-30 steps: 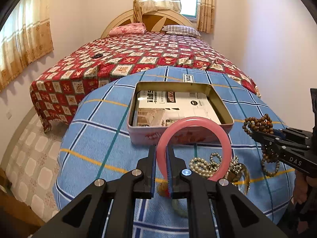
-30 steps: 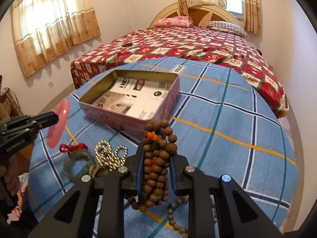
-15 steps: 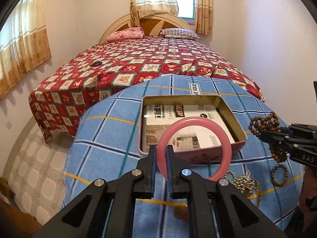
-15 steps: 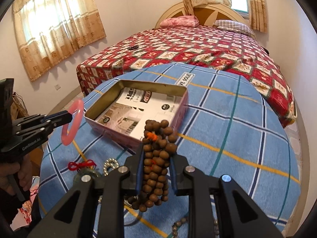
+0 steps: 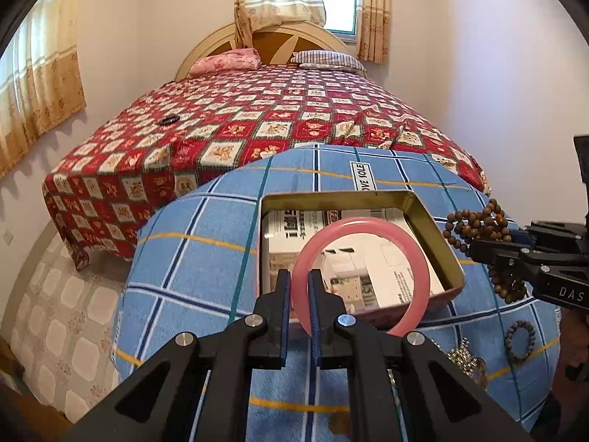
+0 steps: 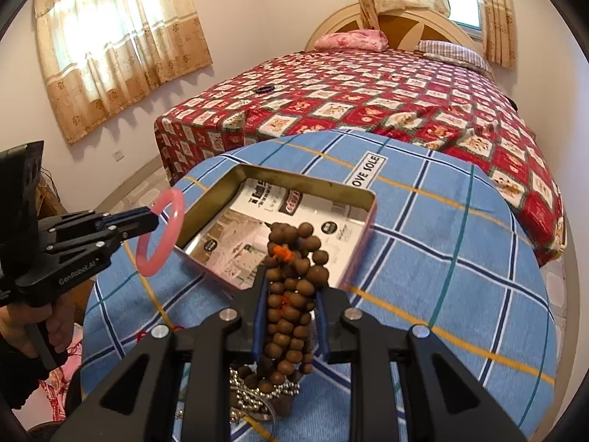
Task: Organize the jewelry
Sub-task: 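Carry both into the pink tin and open both tools to release them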
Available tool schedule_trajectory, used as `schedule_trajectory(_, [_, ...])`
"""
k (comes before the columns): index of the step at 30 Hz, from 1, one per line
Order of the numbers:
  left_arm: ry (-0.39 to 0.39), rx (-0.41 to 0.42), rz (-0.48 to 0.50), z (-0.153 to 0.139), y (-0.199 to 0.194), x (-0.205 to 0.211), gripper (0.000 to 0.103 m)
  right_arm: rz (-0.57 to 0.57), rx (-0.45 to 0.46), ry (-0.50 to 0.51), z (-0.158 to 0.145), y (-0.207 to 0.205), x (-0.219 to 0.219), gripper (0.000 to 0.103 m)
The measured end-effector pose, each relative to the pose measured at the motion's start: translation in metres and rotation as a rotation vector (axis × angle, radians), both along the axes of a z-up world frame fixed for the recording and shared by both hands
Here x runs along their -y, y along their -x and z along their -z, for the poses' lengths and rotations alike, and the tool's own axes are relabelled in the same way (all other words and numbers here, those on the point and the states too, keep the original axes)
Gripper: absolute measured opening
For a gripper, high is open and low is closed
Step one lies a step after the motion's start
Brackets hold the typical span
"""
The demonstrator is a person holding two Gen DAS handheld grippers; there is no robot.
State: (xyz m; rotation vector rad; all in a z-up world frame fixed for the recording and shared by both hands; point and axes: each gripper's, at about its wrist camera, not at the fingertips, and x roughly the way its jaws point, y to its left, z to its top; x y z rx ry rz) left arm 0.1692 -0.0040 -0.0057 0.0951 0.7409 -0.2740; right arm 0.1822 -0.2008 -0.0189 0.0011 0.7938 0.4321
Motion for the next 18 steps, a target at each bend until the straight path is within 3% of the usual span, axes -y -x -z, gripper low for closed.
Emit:
schedule_trajectory(7, [-0.043, 0.022, 0.009, -0.003, -0.02, 0.009, 0.009, -0.01, -0.002, 0.012, -0.004, -0.022, -0.007, 0.025])
schedule_trajectory(18, [-0.065, -0.016, 0.009, 0.01, -0.064, 0.019, 0.009, 0.005, -0.055, 0.034, 0.01, -0.061, -0.016, 0.025])
